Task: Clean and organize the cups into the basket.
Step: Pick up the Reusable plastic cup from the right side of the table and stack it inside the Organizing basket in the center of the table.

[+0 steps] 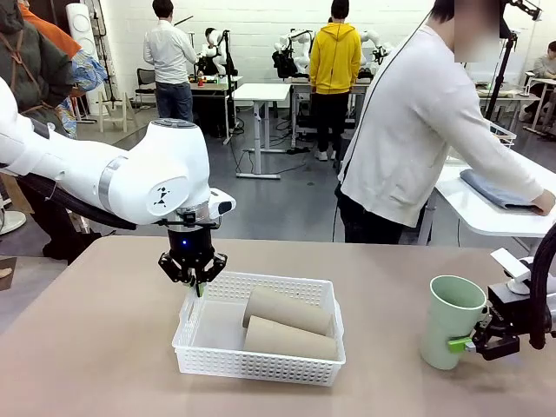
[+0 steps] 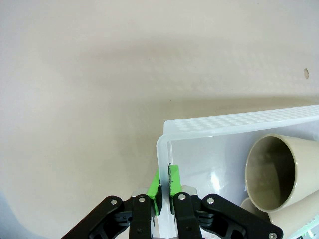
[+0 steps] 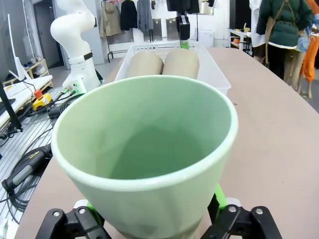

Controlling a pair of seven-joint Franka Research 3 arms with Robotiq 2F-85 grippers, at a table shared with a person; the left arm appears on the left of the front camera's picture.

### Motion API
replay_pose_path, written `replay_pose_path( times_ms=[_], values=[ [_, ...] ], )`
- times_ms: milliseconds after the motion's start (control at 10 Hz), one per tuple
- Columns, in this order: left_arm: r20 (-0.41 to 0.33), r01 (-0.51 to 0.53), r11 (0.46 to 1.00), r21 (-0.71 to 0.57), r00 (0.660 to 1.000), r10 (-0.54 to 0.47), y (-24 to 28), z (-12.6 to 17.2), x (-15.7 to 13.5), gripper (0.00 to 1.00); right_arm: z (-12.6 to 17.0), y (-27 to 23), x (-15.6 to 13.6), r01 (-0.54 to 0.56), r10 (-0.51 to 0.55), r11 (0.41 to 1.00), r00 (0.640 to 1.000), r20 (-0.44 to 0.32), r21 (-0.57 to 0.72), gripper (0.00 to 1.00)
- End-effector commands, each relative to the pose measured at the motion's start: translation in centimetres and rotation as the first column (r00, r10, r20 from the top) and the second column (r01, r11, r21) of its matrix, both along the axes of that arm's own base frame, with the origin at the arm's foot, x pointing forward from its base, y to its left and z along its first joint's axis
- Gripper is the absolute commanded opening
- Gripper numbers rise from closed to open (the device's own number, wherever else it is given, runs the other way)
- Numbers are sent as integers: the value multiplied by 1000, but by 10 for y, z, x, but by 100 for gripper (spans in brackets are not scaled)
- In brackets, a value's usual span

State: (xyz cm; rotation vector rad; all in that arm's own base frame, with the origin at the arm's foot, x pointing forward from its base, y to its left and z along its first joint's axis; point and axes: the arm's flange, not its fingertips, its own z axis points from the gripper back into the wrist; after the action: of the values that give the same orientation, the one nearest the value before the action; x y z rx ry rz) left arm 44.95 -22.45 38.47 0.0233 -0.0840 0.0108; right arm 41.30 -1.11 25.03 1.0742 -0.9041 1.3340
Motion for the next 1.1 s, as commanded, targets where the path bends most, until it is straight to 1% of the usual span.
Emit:
replay_pose_path(
  times_ms=[0,100,200,300,400,500,700,800,900,1000],
  values=[
    [7,0,1000,1,1000,0,-1,2,0,0,-3,-2,1,-9,8,1000,1000,5,25,42],
    [7,0,1000,1,1000,0,-1,2,0,0,0,-5,-2,4,-4,999,1000,-2,37,0],
    [7,0,1000,1,1000,0,-1,2,0,0,8,-8,-7,27,-27,999,1000,-10,23,39],
    [7,0,1000,1,1000,0,-1,2,0,0,30,-11,-18,75,-75,997,997,-7,4,26],
    [7,0,1000,1,1000,0,-1,2,0,0,66,-15,-33,134,-134,991,990,-54,-12,20],
    [7,0,1000,1,1000,0,-1,2,0,0,120,-22,-51,146,-147,989,986,-79,-20,20],
    [7,0,1000,1,1000,0,-1,2,0,0,207,-37,-72,202,-205,979,974,-100,-38,20],
    [7,0,1000,1,1000,0,-1,2,0,0,242,-40,-83,208,-211,977,974,-81,-45,20],
    [7,0,1000,1,1000,0,-1,2,0,0,270,-40,-90,211,-214,976,974,-71,-47,20],
    [7,0,1000,1,1000,0,-1,2,0,0,285,-40,-93,225,-228,973,972,-55,-52,20]
  ],
)
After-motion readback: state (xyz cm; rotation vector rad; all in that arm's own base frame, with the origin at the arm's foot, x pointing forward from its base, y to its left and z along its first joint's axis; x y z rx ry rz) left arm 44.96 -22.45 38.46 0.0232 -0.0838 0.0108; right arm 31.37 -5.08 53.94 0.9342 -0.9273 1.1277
